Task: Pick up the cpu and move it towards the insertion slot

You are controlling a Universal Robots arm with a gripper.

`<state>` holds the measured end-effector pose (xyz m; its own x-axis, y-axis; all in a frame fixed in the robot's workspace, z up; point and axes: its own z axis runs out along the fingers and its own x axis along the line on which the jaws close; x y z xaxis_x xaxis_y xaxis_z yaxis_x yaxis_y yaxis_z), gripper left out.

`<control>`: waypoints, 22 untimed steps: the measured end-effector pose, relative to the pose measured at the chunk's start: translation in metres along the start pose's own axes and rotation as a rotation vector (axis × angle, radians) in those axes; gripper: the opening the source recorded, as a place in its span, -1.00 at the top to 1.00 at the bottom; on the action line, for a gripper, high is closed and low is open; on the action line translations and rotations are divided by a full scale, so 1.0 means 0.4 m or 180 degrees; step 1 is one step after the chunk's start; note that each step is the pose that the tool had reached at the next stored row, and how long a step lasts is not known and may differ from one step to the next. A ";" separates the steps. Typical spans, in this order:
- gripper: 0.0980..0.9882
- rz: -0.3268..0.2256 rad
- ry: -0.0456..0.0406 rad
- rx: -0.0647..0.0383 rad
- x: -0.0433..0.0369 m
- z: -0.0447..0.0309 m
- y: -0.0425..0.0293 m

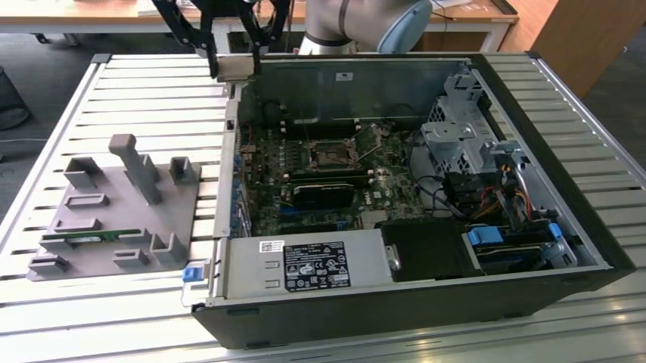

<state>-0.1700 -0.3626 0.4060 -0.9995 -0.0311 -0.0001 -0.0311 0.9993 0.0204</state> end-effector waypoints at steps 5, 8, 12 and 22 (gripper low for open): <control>0.00 -0.0001 0.0000 0.0000 -0.025 0.000 0.006; 0.00 -0.0002 0.0000 0.0000 -0.039 0.000 0.009; 0.00 -0.0003 0.0000 0.0000 -0.054 0.001 0.017; 0.00 -0.0003 0.0000 0.0000 -0.104 0.004 0.045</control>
<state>-0.1290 -0.3431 0.4047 -0.9995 -0.0320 -0.0001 -0.0320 0.9993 0.0204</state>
